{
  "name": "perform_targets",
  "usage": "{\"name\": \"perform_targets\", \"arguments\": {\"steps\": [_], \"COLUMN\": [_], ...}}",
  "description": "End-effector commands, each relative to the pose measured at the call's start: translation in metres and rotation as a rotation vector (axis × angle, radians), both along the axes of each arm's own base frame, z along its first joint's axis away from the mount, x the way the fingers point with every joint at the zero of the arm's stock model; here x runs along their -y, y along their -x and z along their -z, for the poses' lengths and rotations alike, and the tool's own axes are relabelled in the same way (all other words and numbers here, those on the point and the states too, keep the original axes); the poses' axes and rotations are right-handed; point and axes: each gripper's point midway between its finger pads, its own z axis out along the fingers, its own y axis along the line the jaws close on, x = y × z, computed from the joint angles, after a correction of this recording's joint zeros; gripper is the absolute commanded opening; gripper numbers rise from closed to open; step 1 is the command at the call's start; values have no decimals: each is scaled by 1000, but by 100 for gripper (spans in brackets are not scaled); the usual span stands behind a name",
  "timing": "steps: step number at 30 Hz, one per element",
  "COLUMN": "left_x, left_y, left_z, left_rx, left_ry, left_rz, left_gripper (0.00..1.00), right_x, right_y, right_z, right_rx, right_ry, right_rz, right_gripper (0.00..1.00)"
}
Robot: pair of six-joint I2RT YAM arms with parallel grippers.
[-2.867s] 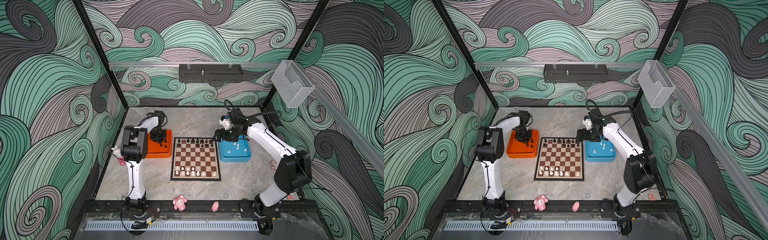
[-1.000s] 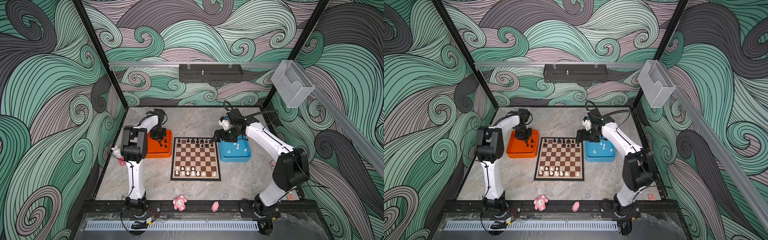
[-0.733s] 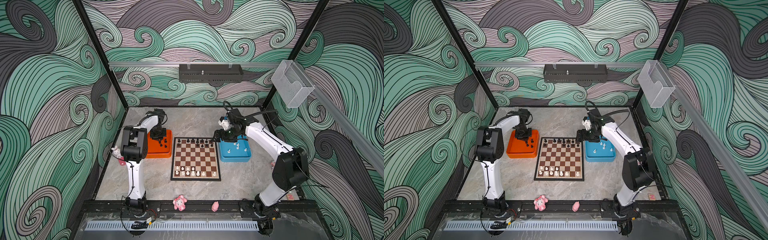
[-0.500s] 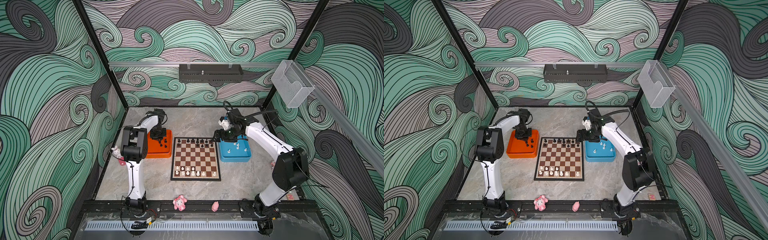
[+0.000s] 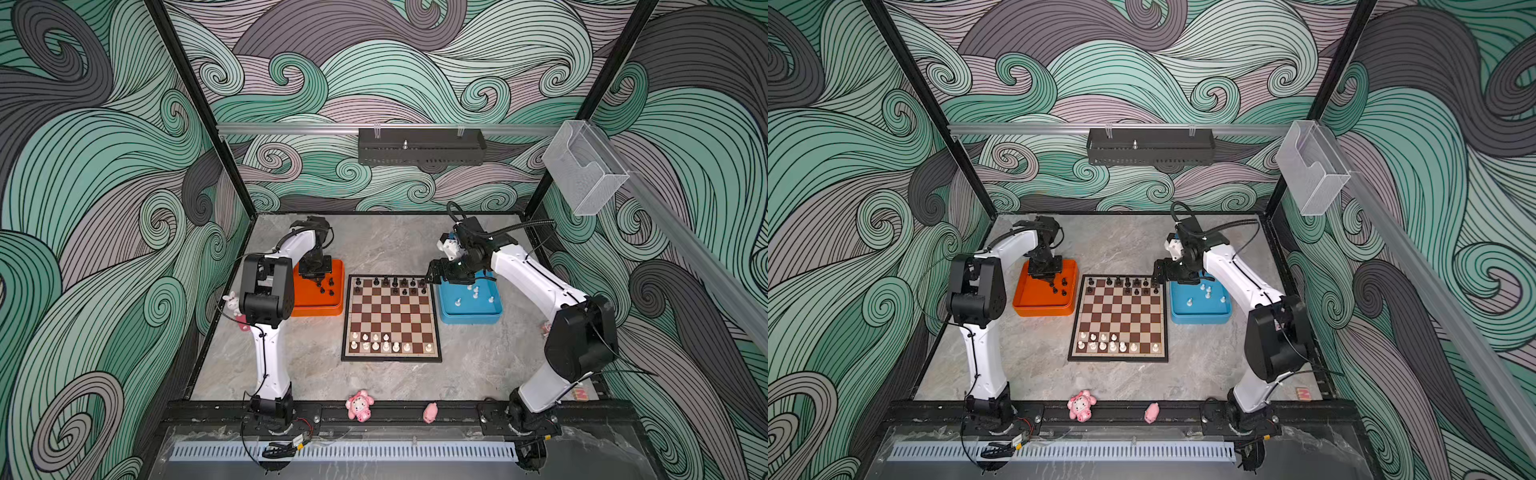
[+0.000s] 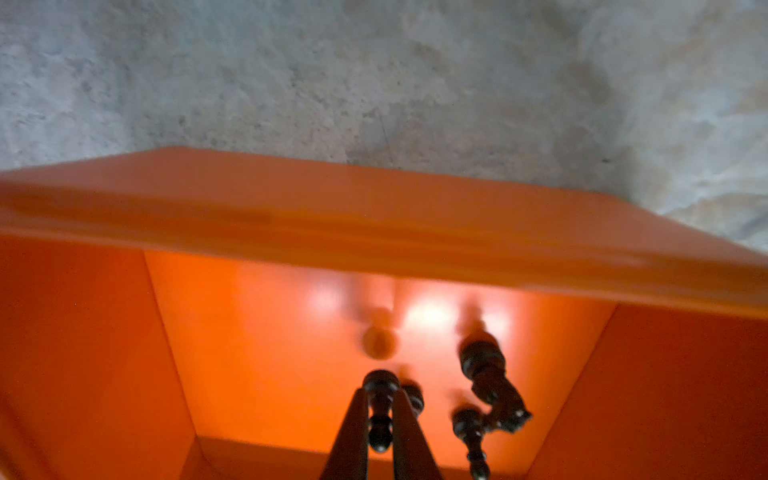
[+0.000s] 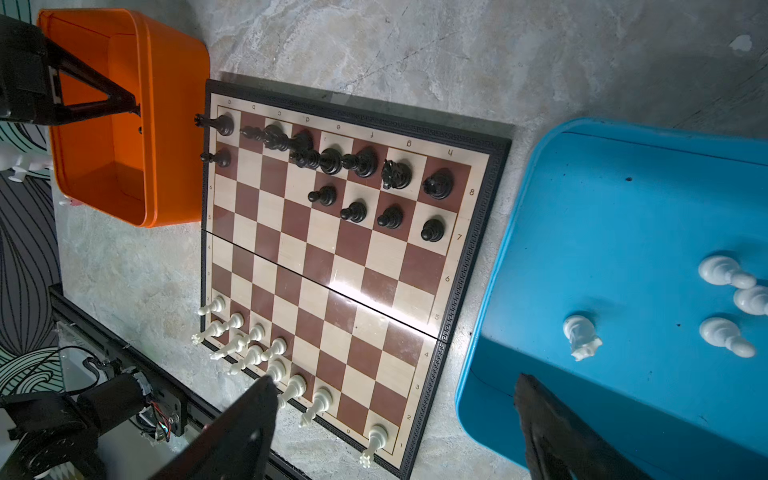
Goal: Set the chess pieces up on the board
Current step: 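Lift the black piece with the left gripper and carry it over the board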
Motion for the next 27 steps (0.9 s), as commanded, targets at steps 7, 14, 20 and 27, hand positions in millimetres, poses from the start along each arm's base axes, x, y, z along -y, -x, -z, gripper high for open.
{"name": "perform_targets", "arguments": {"steps": [7,14,20,27], "left_x": [12,51,93,140], "left_y": [0,2,13,27], "left_z": [-47,-78,-93,-82], "left_rx": [51,70,52,0], "left_ry": [26,39,59,68], "left_rz": [33,124,208,303], "left_gripper": [14,14,14,14], "right_x": [3,3,3,3], "right_y": [2,2,3,4], "right_z": [-5,-7,-8,-7], "right_rx": [18,22,25,22], "right_ry": [0,-3,-4,-7], "right_rz": [-5,-4,-5,-7], "right_gripper": [89,89,90,90]}}
